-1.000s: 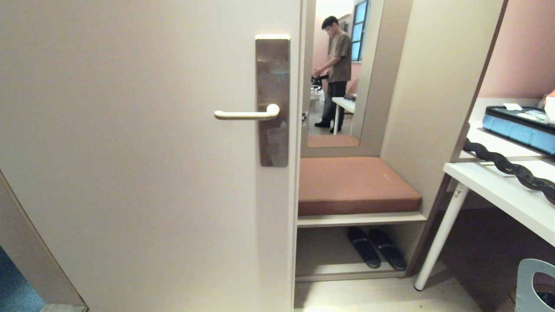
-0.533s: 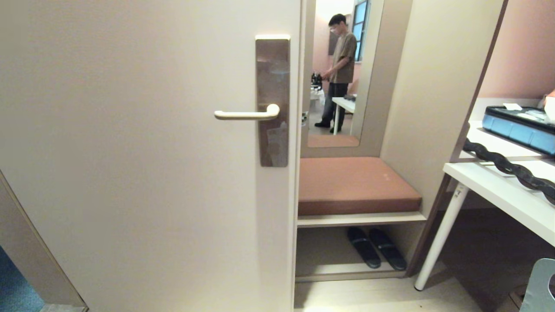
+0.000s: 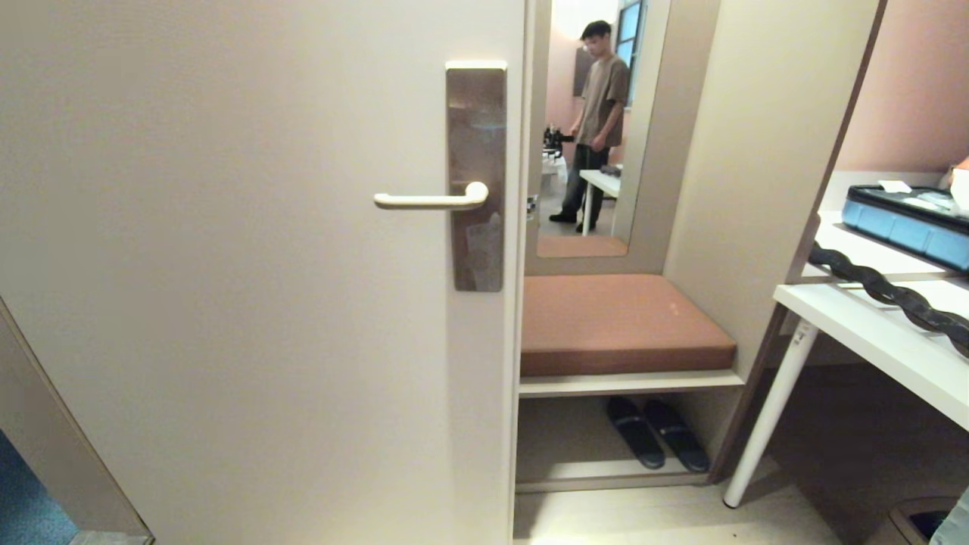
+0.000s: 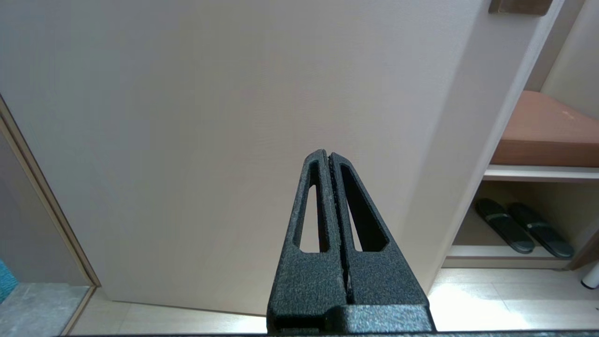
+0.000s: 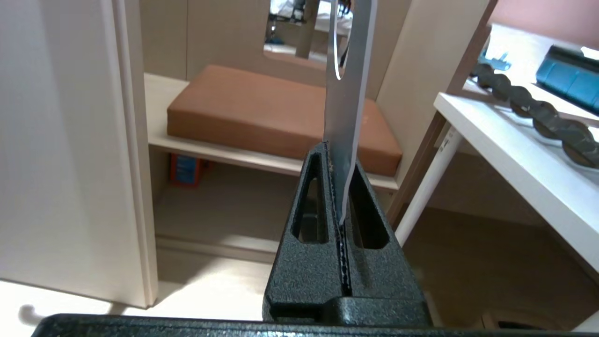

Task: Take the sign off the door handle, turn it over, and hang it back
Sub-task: Hand it to the other hand

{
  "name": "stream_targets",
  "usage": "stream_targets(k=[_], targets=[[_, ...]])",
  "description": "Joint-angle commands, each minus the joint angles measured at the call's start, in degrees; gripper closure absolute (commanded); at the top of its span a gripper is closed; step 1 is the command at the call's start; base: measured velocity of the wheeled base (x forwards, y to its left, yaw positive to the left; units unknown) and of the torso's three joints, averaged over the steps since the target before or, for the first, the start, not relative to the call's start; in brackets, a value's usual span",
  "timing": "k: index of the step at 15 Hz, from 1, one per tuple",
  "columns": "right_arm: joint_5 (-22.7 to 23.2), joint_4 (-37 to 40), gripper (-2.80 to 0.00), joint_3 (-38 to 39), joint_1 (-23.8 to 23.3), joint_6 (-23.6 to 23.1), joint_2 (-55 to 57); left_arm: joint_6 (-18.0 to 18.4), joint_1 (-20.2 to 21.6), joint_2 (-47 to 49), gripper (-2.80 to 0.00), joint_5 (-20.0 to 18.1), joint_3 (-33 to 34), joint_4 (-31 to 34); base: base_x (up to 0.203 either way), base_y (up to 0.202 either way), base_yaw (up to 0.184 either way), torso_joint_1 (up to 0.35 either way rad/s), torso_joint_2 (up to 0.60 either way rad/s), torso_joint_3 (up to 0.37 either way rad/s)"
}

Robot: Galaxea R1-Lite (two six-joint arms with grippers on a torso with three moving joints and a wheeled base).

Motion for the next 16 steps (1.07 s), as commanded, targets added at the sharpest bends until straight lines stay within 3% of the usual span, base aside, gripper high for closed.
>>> stream_targets(k=[1,16], targets=[[0.01,-0.03,0.0,0.0,0.01,-0.07,-0.79,-0.07,0.02,0.07,0.0,0.05,0.0,-0.02,0.0,0.0,0.0,0.0,0.0,0.0],[0.01,-0.03,0.0,0.0,0.01,-0.07,-0.79,-0.07,0.02,0.07,0.0,0.05,0.0,-0.02,0.0,0.0,0.0,0.0,0.0,0.0]])
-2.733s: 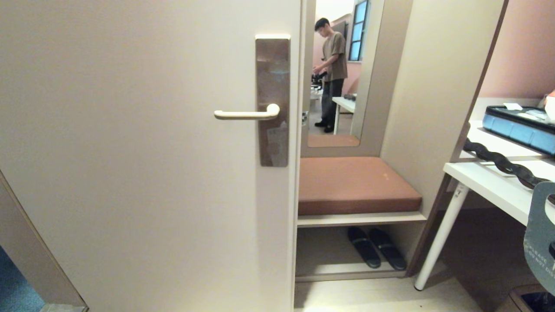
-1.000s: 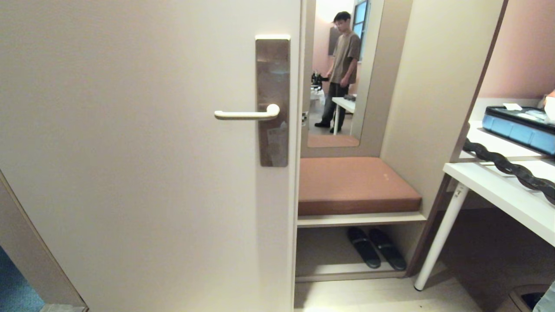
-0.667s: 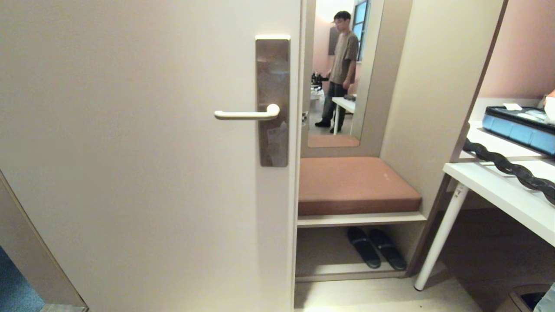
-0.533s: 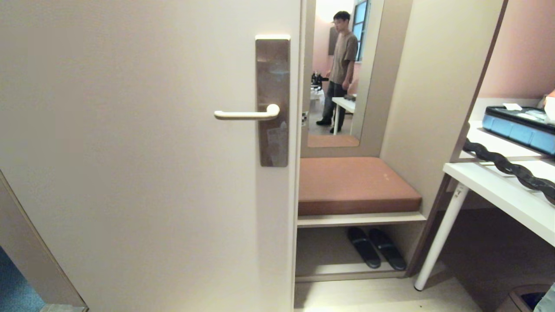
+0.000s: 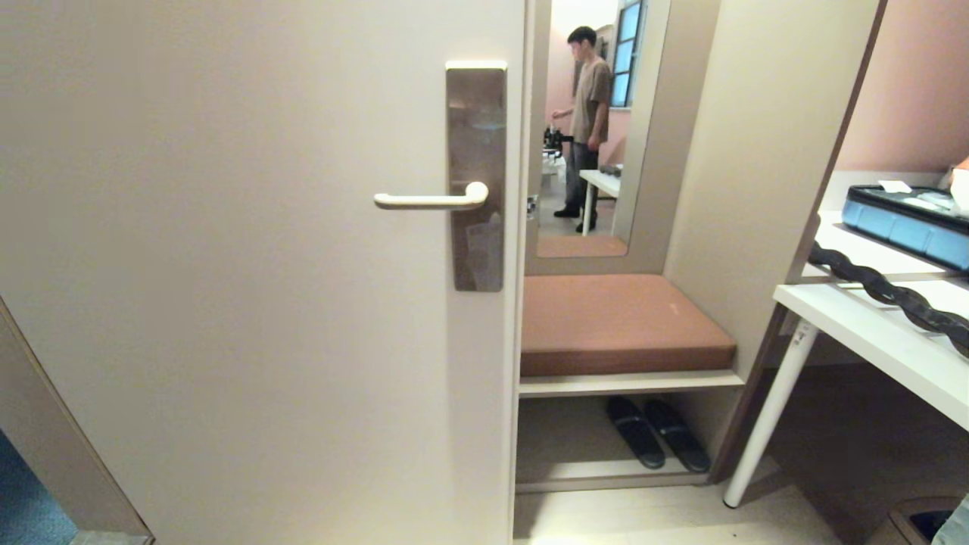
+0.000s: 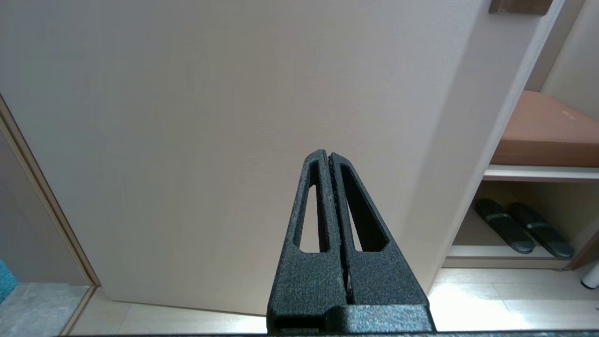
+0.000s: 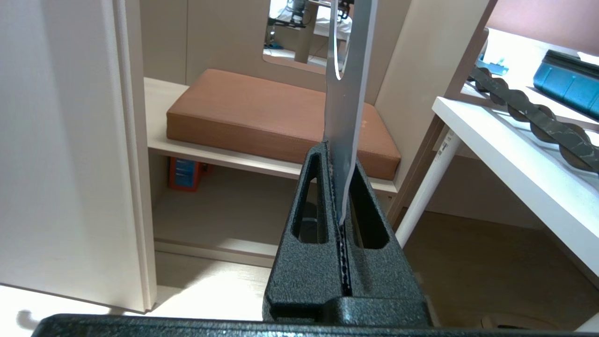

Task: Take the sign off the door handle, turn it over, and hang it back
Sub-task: Hand it to the other hand

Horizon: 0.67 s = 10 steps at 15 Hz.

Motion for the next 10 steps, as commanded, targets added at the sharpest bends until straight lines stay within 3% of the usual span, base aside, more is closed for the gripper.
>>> stream_targets(k=[1,10], targets=[[0.03,-0.05,0.0,0.0,0.01,-0.07,0.05,-0.04,0.02,0.07,0.0,0.05,0.0,-0.02,0.0,0.0,0.0,0.0,0.0,0.0],[0.03,-0.05,0.0,0.0,0.01,-0.07,0.05,-0.04,0.02,0.07,0.0,0.05,0.0,-0.02,0.0,0.0,0.0,0.0,0.0,0.0]])
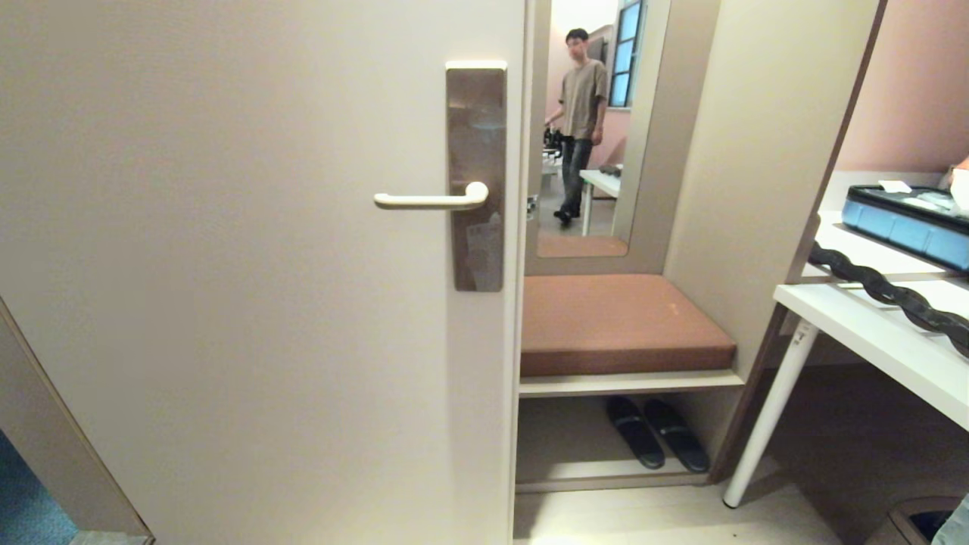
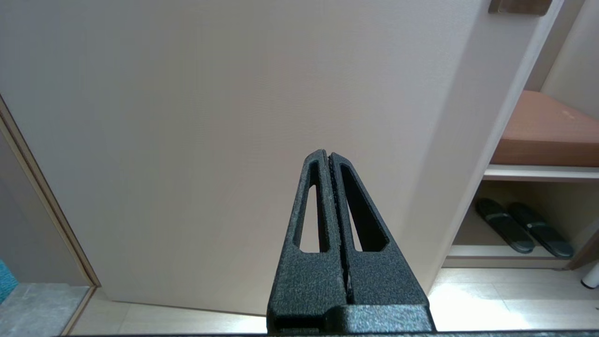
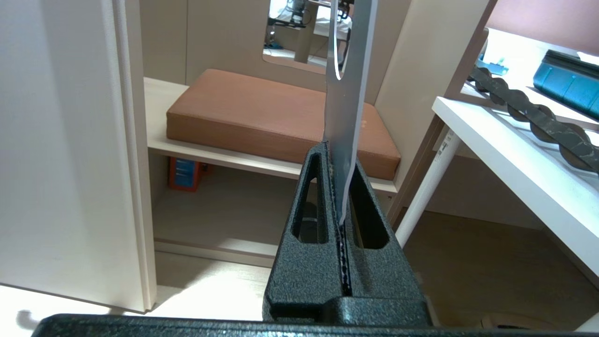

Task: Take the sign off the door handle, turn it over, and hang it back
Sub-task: Hand it to the other hand

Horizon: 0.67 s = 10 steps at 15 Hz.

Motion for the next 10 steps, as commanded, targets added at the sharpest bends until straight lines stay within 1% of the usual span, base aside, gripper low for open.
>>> stream_targets(k=[1,10], targets=[[0.03,-0.03,0.0,0.0,0.01,-0.07,0.05,-0.07,0.02,0.07,0.0,0.05,0.0,-0.02,0.0,0.0,0.0,0.0,0.0,0.0],[0.03,-0.03,0.0,0.0,0.01,-0.08,0.05,0.37,0.02,0.07,0.0,0.05,0.0,-0.02,0.0,0.0,0.0,0.0,0.0,0.0]])
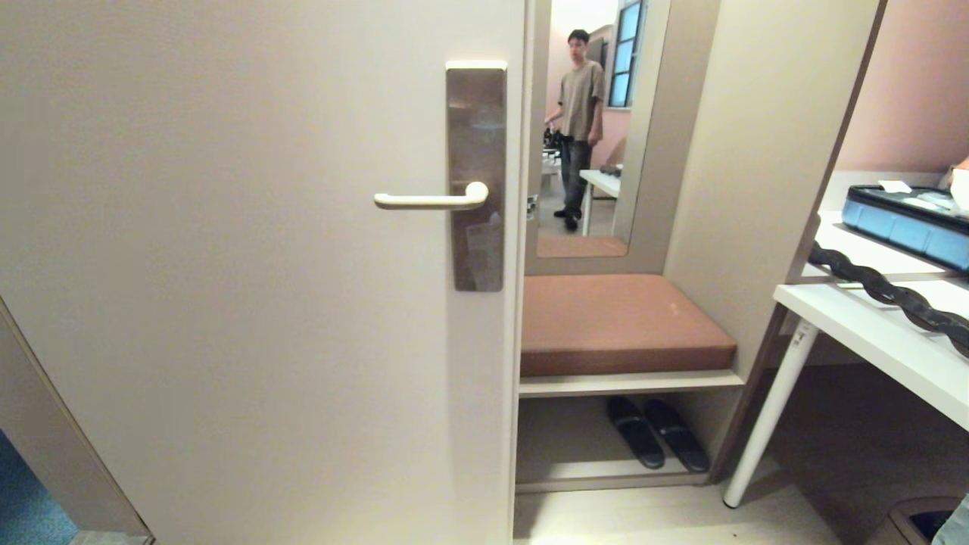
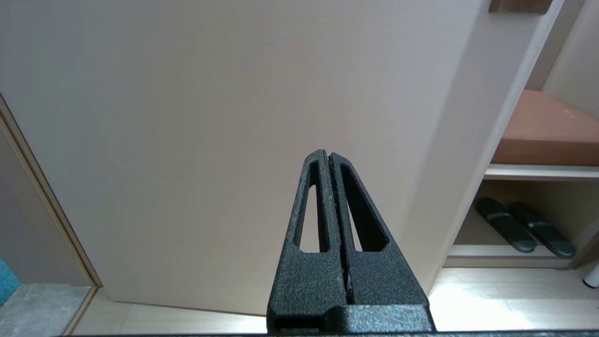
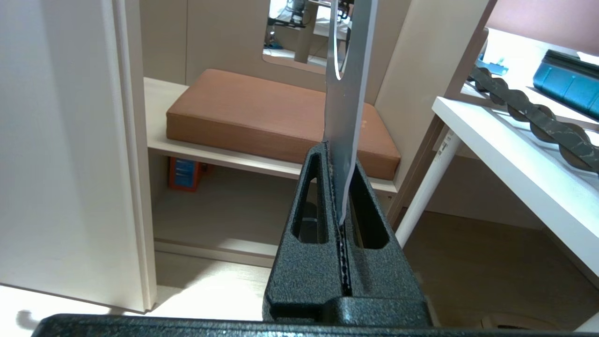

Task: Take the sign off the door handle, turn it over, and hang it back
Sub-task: Hand it to the other hand

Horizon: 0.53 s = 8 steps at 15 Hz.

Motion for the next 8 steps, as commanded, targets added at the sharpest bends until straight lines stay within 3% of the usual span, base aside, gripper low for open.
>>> stream_targets(k=[1,8], targets=[[0.03,-0.03,0.0,0.0,0.01,-0.08,0.05,0.06,0.02,0.07,0.0,-0.04,0.0,-0.02,0.0,0.0,0.0,0.0,0.0,0.0],[0.03,-0.03,0.0,0.0,0.01,-0.08,0.05,-0.03,0.02,0.07,0.0,0.01,0.0,-0.02,0.0,0.0,0.0,0.0,0.0,0.0]])
